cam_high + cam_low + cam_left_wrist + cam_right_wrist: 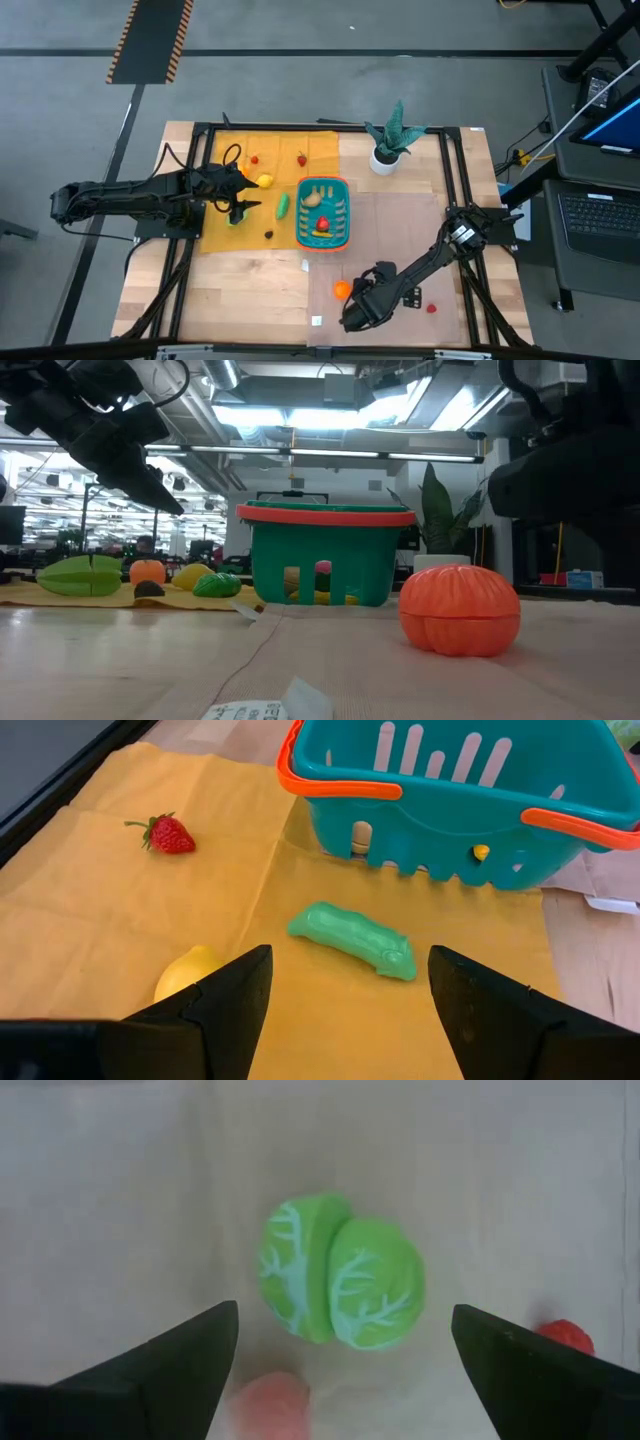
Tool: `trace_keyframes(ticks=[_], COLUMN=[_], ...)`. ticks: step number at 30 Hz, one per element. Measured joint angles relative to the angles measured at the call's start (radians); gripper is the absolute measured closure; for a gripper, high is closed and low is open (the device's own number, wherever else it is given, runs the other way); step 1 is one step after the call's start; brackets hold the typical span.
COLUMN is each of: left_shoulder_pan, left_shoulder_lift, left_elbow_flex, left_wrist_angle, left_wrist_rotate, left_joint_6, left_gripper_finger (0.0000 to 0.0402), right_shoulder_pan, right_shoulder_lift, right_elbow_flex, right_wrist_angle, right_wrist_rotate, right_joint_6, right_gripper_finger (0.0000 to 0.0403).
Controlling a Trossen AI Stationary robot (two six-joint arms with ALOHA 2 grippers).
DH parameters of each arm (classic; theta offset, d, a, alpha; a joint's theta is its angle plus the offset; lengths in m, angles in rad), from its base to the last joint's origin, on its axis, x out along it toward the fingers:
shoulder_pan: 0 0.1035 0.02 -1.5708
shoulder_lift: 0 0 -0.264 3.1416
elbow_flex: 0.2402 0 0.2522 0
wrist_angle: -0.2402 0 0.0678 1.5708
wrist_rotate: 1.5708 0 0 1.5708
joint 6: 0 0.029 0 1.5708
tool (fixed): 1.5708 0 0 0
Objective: Pick and placing Produce into tupperware
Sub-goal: Put the cabbage into the basket
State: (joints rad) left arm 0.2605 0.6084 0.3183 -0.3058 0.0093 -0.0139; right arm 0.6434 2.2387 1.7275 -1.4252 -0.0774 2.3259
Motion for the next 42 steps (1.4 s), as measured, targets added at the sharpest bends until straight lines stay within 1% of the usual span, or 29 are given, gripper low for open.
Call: trace_keyframes(ticks=[8,11,20,25,36,42], left_shoulder_pan=[0.000,0.000,0.000,0.000,0.000,0.000], left_shoulder_lift=[0.000,0.000,0.000,0.000,0.000,0.000], left_elbow_flex=[0.000,0.000,0.000,0.000,0.000,0.000], left_wrist_angle=[0.000,0.000,0.000,0.000,0.000,0.000], left_wrist_rotate=[0.000,0.000,0.000,0.000,0.000,0.000], left_joint_6=[0.000,0.000,0.000,0.000,0.000,0.000], left_gripper_finger=[0.0140,0.0140,0.0140,0.0140,0.0140,0.0140], right_shoulder_pan=[-0.023,-0.025,-0.027,-0.027,-0.033,-0.042], right_shoulder_lift=[0.000,0.000,0.000,0.018,0.034,0.034], right_elbow_flex=[0.000,0.000,0.000,0.000,0.000,0.000], right_wrist_angle=[-0.008,-0.013,-0.044,-0.042,-0.036,-0.036], right_wrist_rotate=[-0.002,0.019,0.020,-0.017,-0.019,-0.020], right_joint_6=[0.006,0.019,0.026,0.026,0.029,0.029], right_gripper_finger=[0.0037,0.0037,0.0037,0.0037,0.0037,0.0057])
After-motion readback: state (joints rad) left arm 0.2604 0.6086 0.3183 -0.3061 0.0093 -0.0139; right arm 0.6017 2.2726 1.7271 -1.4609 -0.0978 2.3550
